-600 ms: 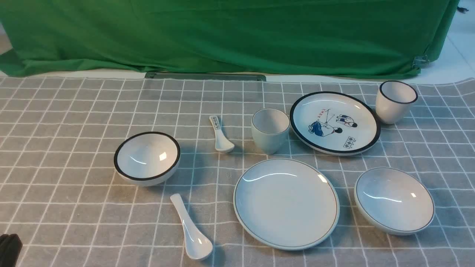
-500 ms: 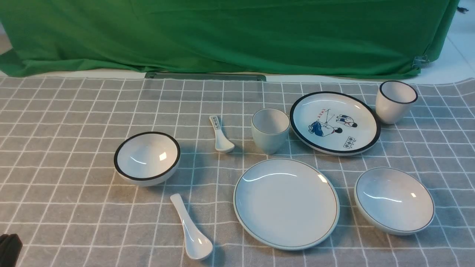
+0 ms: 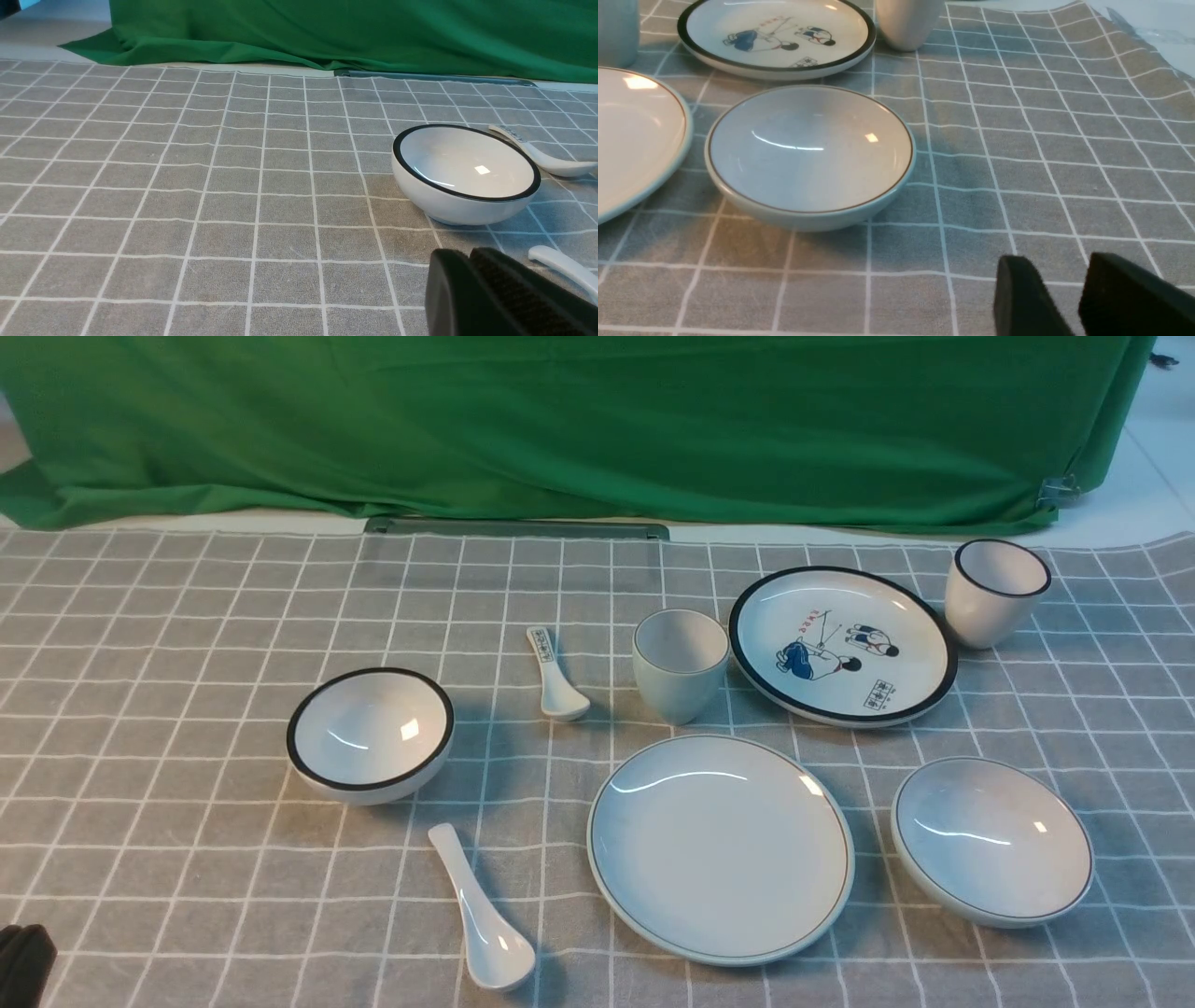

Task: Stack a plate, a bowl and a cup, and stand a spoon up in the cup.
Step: Use the right arm to grab a blue rice bowl

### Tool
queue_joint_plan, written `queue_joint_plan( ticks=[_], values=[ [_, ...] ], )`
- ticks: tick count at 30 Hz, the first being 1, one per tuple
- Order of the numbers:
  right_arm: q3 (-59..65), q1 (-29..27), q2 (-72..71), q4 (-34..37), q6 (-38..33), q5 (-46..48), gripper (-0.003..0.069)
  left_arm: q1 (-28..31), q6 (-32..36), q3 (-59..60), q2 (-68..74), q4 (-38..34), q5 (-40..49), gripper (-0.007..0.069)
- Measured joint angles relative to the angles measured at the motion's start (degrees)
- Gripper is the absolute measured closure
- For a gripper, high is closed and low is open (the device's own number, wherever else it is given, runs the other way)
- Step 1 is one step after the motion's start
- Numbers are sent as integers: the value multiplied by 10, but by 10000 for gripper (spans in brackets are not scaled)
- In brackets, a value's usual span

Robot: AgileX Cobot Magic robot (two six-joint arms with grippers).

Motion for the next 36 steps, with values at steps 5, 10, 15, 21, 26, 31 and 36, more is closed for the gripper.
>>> queue_joint_plan(
  ticks=[5, 10, 15, 21, 26, 31, 36],
  values=[
    [0, 0, 0, 0, 0, 0, 417, 0, 0, 0, 0, 18, -34, 607],
    [0, 0, 0, 0, 0, 0, 417, 0, -56, 0, 0, -84, -110, 607],
    [0, 0, 0, 0, 0, -10, 417, 0, -83, 0, 0, -139, -153, 607],
    [0, 0, 0, 76, 80, -87, 417, 0, -125, 0, 0, -145, -198, 607],
    [0, 0, 0, 148, 272, -207, 417, 0, -210, 0, 0, -143, -285, 607],
    [0, 0, 0, 159, 301, -264, 417, 0, -236, -1, 0, -112, -389, 607],
    [0, 0, 0, 161, 339, -303, 417, 0, -240, -66, 11, -98, -312, 607]
  ],
)
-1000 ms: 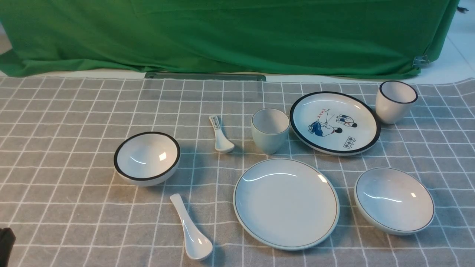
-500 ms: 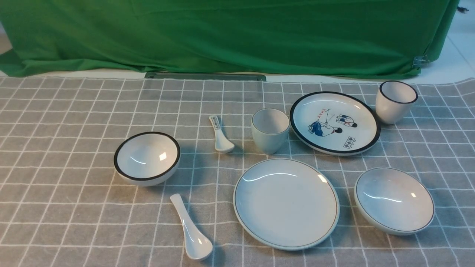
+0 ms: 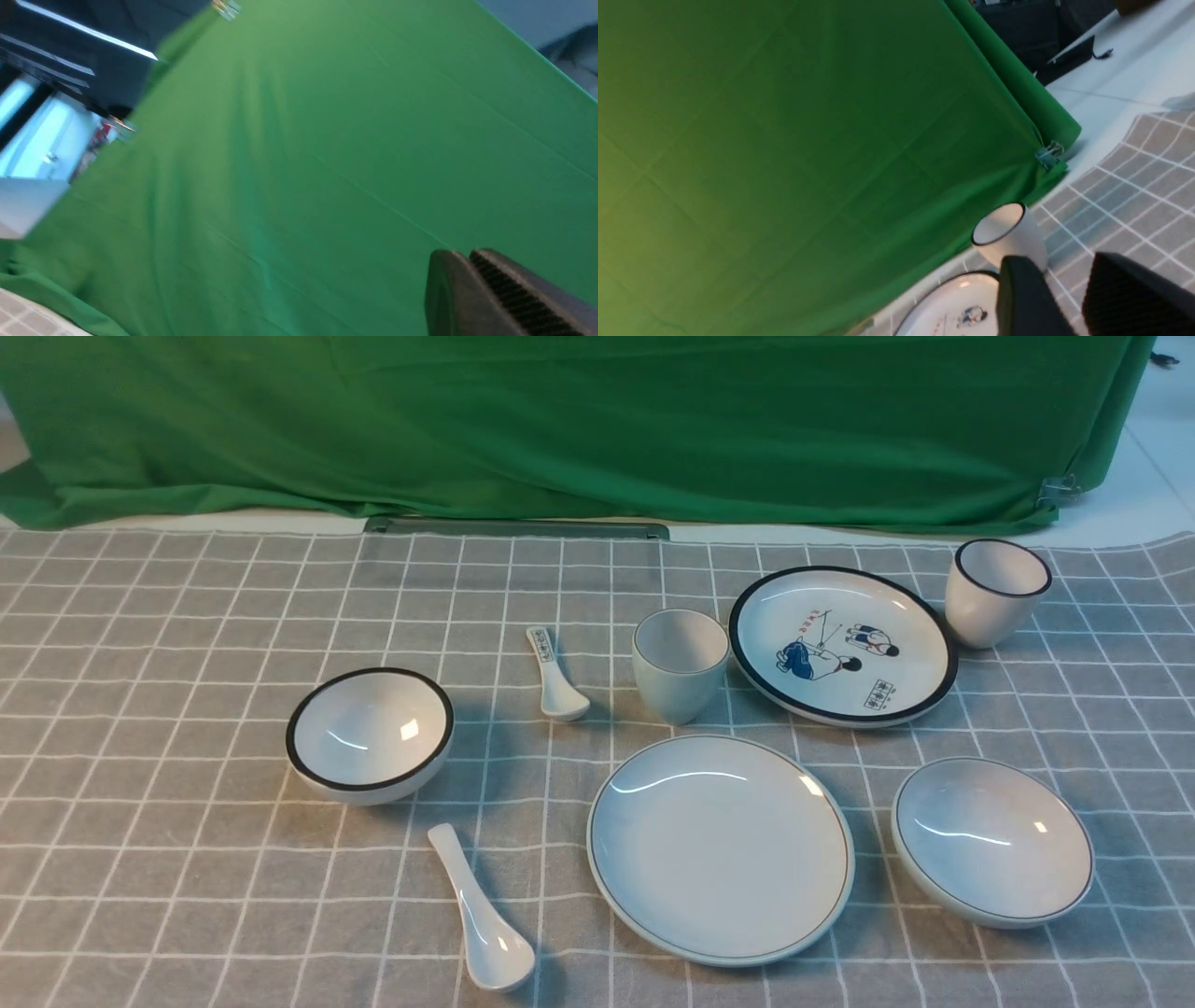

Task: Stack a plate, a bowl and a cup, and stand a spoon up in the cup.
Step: Use the right arm to grab a blue rice bowl

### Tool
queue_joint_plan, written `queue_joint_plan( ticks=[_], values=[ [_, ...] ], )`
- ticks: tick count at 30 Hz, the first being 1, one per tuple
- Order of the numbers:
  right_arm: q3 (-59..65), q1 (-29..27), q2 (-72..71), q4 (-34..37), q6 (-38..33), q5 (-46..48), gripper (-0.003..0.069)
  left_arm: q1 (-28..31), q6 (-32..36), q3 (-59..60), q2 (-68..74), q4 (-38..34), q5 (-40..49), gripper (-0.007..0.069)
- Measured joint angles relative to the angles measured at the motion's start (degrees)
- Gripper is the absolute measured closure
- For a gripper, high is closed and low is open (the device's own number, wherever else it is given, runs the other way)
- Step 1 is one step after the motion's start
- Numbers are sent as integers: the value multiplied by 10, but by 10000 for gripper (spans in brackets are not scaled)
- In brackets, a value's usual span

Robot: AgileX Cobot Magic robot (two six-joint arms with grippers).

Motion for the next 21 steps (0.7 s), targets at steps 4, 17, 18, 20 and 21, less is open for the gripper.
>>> queue_joint_plan(
  ticks=[4, 17, 18, 20, 21],
  values=[
    [-57, 11, 2, -52, 24, 70, 440, 0, 0, -112, 55, 50, 139, 607],
    [-522, 99, 444, -168, -231, 694, 638, 0, 226, -387, 502, -37, 684, 607],
    [-531, 99, 477, -168, -243, 708, 641, 0, 242, -387, 518, -49, 695, 607],
    [-537, 99, 526, -168, -255, 718, 642, 0, 277, -387, 557, -65, 712, 607],
    [-539, 99, 566, -169, -256, 724, 642, 0, 293, -388, 581, -80, 722, 607]
  ],
)
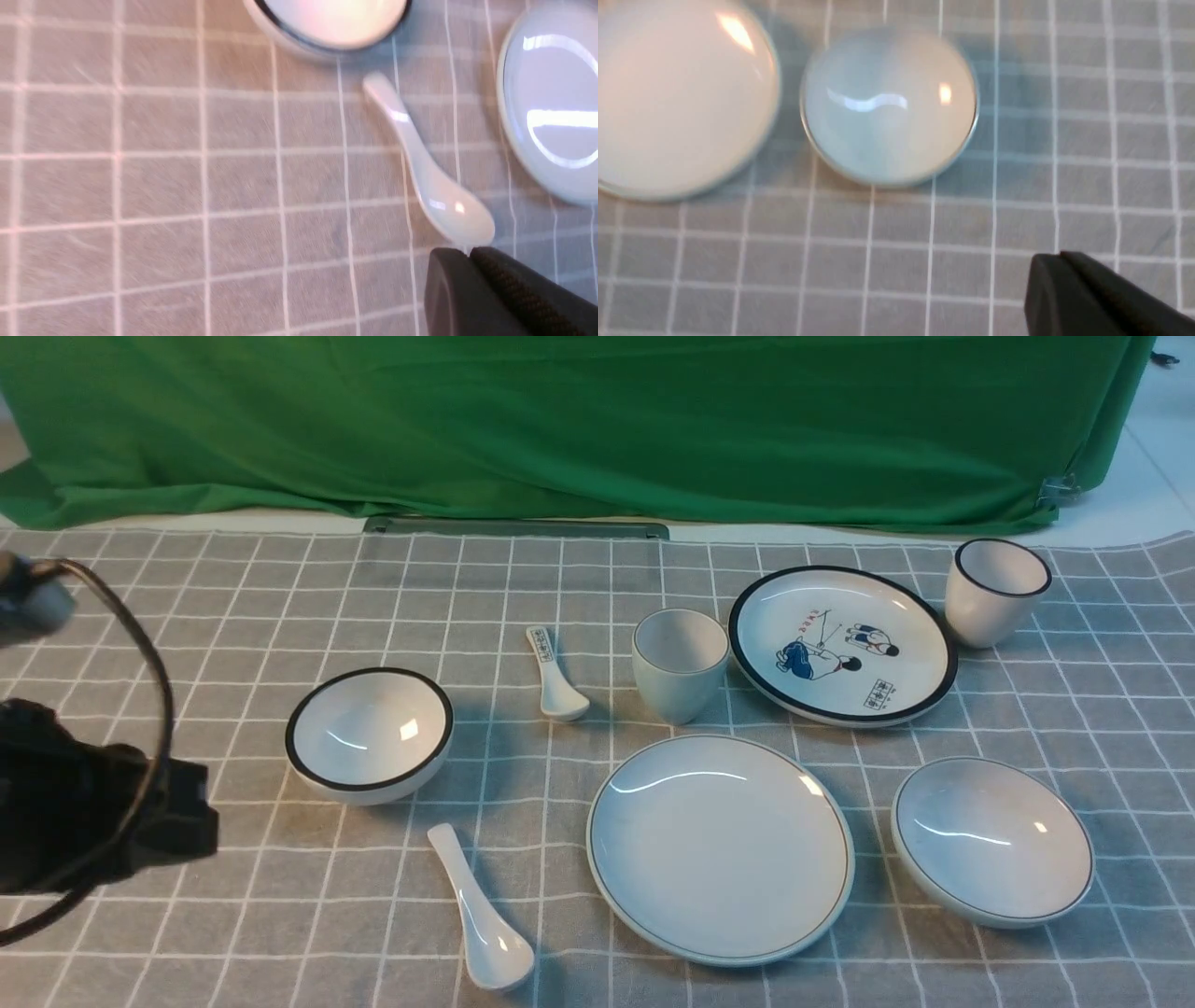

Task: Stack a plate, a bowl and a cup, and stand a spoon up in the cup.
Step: Use the right arm to grab a blue rice bowl

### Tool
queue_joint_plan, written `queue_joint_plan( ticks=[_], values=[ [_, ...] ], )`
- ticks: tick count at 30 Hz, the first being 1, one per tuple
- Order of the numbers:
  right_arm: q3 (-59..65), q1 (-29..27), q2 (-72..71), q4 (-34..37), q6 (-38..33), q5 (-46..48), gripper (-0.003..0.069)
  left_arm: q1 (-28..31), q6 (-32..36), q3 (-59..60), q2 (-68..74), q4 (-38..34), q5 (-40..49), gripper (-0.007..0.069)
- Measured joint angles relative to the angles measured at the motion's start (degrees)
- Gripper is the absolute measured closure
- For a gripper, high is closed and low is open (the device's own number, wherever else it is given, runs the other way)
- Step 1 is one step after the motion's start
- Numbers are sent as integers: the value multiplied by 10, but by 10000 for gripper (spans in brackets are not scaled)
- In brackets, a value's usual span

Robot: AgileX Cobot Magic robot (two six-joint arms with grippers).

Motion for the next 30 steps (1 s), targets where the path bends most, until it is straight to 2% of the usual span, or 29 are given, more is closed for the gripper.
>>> queue_joint_plan(
  ticks=[5, 8, 9, 11, 14, 16, 19, 23, 26, 28, 29, 30],
  values=[
    [-3, -1, 110, -1, 0, -4, 642, -4, 25, -1, 33, -16, 11, 607],
    [-23, -22, 192, 12, 11, -56, 615, -36, 28, -4, 35, -16, 11, 607],
    [-36, -32, 218, 17, 19, -72, 585, -54, 28, -4, 35, -16, 11, 607],
    [-61, -46, 271, 19, 24, -93, 459, -94, 30, -4, 35, -3, 11, 607],
    [-95, -53, 340, 20, 32, -109, 212, -140, 23, -4, 35, 30, 4, 607],
    [-105, -53, 370, 22, 33, -112, 139, -150, 19, -4, 35, 42, -4, 607],
    [-115, -53, 415, 23, 34, -115, 95, -156, 16, -4, 35, 53, -9, 607],
    [-118, -53, 460, 24, 34, -117, 97, -156, 15, -4, 35, 60, -10, 607],
    [-118, -53, 484, 24, 34, -117, 146, -156, 13, -4, 35, 63, -11, 607],
    [-118, -53, 489, 27, 29, -117, 297, -156, 11, -4, 35, 63, -11, 607],
    [-118, -53, 489, 27, 28, -117, 319, -156, 11, -4, 35, 63, -11, 607],
    [-119, -52, 487, 29, 20, -116, 484, -156, 11, -4, 35, 63, -11, 607]
  ],
)
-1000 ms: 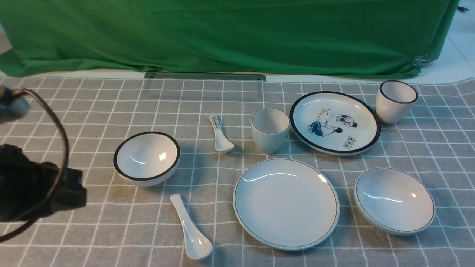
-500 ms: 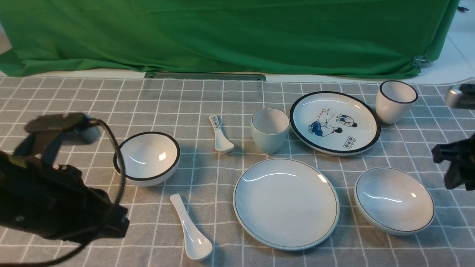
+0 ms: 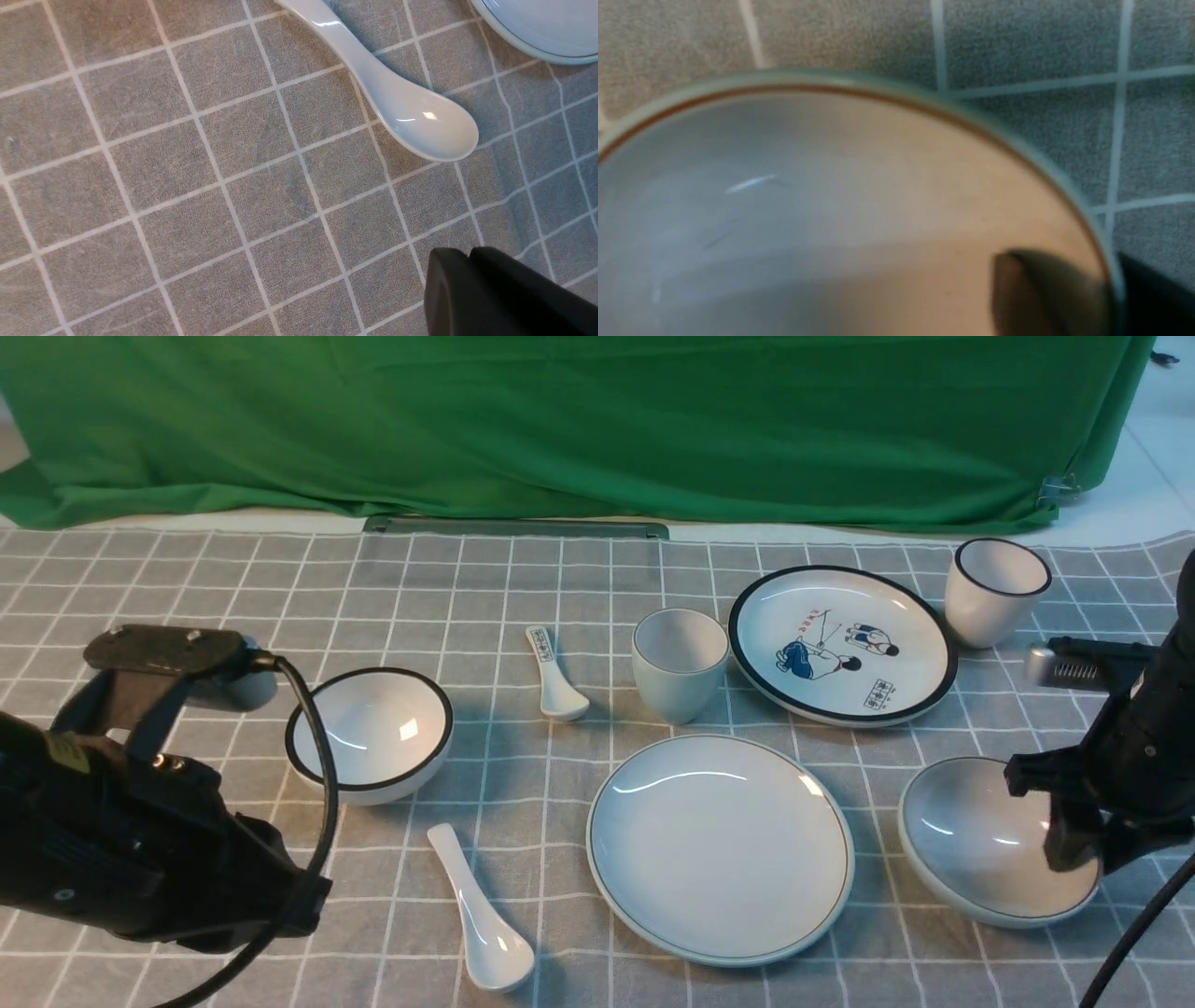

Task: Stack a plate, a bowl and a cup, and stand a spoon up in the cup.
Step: Use the right arm to grab a blue rice bowl, then use the right arm to put the blue rice bowl into the blue large plate in the middle

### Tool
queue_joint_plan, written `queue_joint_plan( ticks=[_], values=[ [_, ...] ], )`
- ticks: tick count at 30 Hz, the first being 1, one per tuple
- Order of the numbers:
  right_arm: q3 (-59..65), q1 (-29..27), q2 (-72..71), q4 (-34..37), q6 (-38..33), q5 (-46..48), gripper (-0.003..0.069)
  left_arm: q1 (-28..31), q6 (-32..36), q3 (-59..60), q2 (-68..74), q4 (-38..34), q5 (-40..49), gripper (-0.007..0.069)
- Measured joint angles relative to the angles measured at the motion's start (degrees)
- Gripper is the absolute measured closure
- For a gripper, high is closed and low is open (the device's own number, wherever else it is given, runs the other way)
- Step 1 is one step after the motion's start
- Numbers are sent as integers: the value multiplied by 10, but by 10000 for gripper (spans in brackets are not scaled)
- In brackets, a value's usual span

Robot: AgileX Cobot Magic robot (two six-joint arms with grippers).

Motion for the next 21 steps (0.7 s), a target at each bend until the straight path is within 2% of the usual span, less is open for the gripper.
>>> queue_joint_plan(
  ticks=[1, 4, 7, 10, 12, 16, 21],
  values=[
    [-3, 0, -7, 5, -6, 10, 523, 0, 0, 0, 0, 1, 0, 607],
    [-10, 4, -36, 15, -16, 25, 581, 0, 0, 0, 0, 1, 0, 607],
    [-11, 18, -77, 24, -19, 28, 586, 0, 0, 0, 0, 1, 0, 607],
    [-11, 54, -126, 70, -48, 12, 586, 0, -2, 0, 0, 1, 0, 607],
    [-13, 105, -140, 112, -74, -9, 586, 0, -5, 0, 0, 0, -1, 607],
    [-16, 189, -114, 144, -86, -45, 586, 0, -6, 0, 0, 0, -8, 607],
    [-39, 228, -49, 145, -77, -60, 586, 0, -6, 0, 0, 0, -17, 607]
  ],
)
